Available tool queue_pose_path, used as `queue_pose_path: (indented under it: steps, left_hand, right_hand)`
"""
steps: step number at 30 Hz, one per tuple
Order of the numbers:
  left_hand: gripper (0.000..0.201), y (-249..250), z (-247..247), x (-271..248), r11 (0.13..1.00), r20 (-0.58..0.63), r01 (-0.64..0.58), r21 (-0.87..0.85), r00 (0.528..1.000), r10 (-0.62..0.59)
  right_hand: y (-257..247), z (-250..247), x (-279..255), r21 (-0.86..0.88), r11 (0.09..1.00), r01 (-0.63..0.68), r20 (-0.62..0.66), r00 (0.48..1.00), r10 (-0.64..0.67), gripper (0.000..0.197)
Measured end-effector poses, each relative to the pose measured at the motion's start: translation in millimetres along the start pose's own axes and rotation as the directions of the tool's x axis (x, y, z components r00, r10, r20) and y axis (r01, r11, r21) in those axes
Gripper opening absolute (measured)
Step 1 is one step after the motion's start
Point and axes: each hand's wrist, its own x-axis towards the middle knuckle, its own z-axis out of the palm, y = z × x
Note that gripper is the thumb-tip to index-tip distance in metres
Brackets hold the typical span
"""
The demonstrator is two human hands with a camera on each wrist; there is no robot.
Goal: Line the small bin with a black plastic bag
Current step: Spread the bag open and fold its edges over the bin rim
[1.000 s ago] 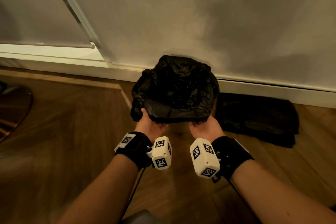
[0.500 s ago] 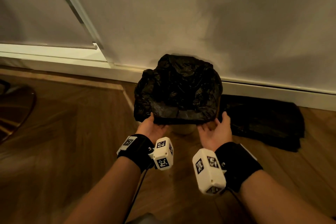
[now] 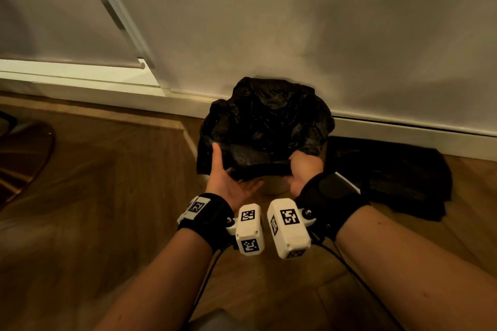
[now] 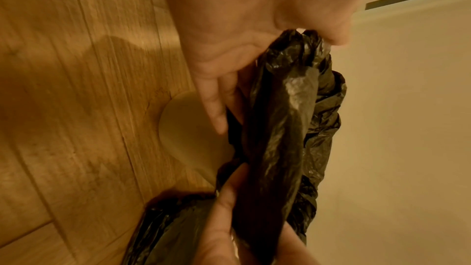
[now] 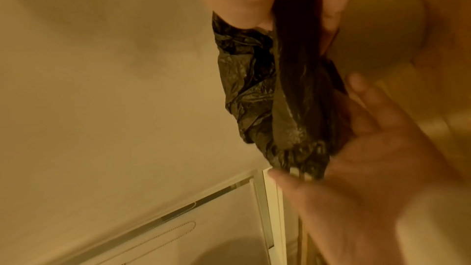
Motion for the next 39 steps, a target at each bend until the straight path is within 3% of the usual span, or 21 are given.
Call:
queue_pose_path:
  steps: [2, 4, 7, 10, 11, 15, 17, 20, 22, 26, 29, 32, 36, 39]
  left_hand:
    - [0.080, 4.0, 1.3, -3.4, 0.998, -0.006, 0.014, 0.062, 1.000, -0.013]
    - [0.065, 6.5, 2.0, -5.1, 0.994, -0.039, 0.025, 0.109, 0.999, -0.021]
    - [0.040, 5.3, -2.4, -7.3, 0.982, -0.040, 0.010, 0.189, 0.999, -0.003]
    - [0.024, 1.9, -6.1, -9.8, 0.973, 0.031, 0.029, 0.230, 0.999, -0.037]
    - [0.024, -0.2, -6.0, -10.3, 0.968, 0.049, 0.047, 0.248, 0.997, -0.061]
    - [0.015, -11.3, -2.4, -6.0, 0.954, 0.063, 0.047, 0.296, 0.996, -0.069]
    - [0.016, -15.8, 0.0, -6.2, 0.955, 0.058, 0.059, 0.291, 0.995, -0.080]
    - [0.029, -18.6, -0.7, -7.9, 0.955, 0.057, 0.058, 0.291, 0.995, -0.078]
    - [0.034, -19.0, -1.2, -9.8, 0.954, 0.053, 0.060, 0.294, 0.996, -0.079]
    - [0.029, -17.5, -2.4, -14.5, 0.965, 0.060, 0.077, 0.252, 0.994, -0.095]
    - [0.035, -12.9, -6.0, -15.7, 0.973, 0.045, 0.095, 0.210, 0.993, -0.106]
    - [0.036, -14.6, -2.4, -19.0, 0.947, -0.055, 0.158, 0.280, 0.987, -0.148]
    - [0.039, -13.8, 10.1, -22.5, 0.899, -0.107, 0.223, 0.377, 0.975, -0.197]
    - [0.042, -5.7, 19.3, -24.0, 0.961, -0.011, 0.240, 0.139, 0.971, -0.241]
  right_hand:
    - [-9.4, -10.5, -0.8, -0.101, 0.995, 0.016, 0.010, 1.000, -0.015, 0.037]
    - [-22.8, -18.1, -2.1, -0.137, 0.990, 0.026, 0.011, 1.000, -0.025, 0.012]
    - [-40.9, -35.0, -2.6, -0.117, 0.992, 0.054, -0.010, 0.998, -0.055, 0.024]
    - [-48.1, -52.0, 0.8, -0.012, 0.992, 0.129, -0.107, 0.986, -0.130, 0.012]
    - [-46.2, -53.2, 1.0, 0.004, 0.987, 0.162, -0.125, 0.979, -0.160, 0.017]
    - [-3.3, -45.5, 11.7, 0.062, 0.984, 0.167, -0.183, 0.971, -0.153, 0.082]
    - [12.1, -32.2, -8.8, 0.070, 0.989, 0.130, -0.146, 0.982, -0.119, 0.091]
    - [19.4, -15.6, -32.1, 0.076, 0.997, 0.031, -0.117, 0.993, -0.021, 0.062]
    - [21.2, -15.0, -30.3, 0.092, 0.996, -0.001, -0.121, 0.993, 0.013, 0.053]
    - [23.5, -24.1, -28.2, 0.191, 0.982, -0.002, -0.149, 0.988, 0.031, 0.031]
    - [34.5, -35.0, -23.9, 0.401, 0.906, -0.138, 0.094, 0.990, 0.109, 0.046]
    - [30.0, -42.1, -24.7, 0.569, 0.760, -0.313, 0.290, 0.942, 0.171, 0.057]
    - [13.4, -41.9, -34.0, 0.683, 0.638, -0.356, 0.331, 0.929, 0.164, 0.052]
    - [10.5, -38.5, -38.5, 0.702, 0.623, -0.346, 0.321, 0.934, 0.157, 0.048]
